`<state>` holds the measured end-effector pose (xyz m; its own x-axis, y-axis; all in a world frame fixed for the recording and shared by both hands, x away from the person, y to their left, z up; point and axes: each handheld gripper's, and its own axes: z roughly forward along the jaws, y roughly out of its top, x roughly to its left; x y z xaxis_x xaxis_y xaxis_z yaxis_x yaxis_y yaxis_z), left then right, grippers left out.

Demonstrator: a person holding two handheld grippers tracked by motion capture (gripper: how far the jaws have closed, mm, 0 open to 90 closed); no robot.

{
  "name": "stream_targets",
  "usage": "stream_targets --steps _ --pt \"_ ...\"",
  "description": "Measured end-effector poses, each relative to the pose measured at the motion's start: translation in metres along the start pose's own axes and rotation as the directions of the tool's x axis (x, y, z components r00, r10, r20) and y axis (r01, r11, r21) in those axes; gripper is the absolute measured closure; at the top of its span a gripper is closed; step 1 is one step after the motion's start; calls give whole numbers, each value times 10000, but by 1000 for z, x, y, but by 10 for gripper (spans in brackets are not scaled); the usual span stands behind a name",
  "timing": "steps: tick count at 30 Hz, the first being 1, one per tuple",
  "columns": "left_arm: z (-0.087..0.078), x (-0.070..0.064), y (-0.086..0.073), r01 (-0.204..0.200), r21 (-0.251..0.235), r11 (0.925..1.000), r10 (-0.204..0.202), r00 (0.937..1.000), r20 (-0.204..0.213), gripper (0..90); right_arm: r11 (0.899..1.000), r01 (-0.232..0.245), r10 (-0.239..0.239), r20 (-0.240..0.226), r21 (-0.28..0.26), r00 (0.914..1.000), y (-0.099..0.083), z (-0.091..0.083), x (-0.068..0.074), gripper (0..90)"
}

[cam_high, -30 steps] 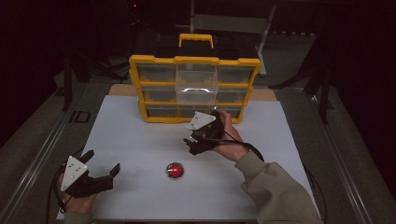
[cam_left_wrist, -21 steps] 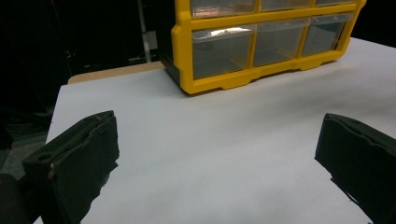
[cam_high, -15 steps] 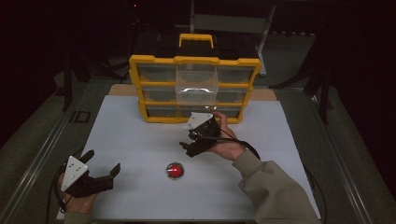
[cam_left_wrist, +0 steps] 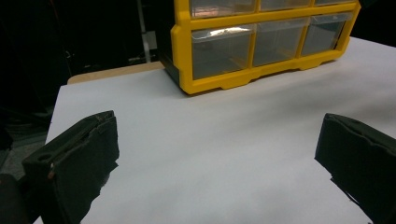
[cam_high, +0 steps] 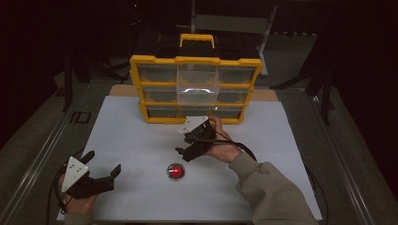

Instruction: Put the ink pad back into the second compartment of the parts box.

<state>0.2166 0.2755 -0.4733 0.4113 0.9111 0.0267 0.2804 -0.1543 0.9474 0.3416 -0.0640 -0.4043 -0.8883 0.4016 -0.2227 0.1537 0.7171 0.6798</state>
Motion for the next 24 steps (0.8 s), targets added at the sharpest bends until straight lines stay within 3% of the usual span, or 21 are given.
stream_targets --steps 24 --pt "0 0 0 34 -25 10000 -34 10000 5 2 9991 262 -239 -666 337 9975 -2 17 17 90"
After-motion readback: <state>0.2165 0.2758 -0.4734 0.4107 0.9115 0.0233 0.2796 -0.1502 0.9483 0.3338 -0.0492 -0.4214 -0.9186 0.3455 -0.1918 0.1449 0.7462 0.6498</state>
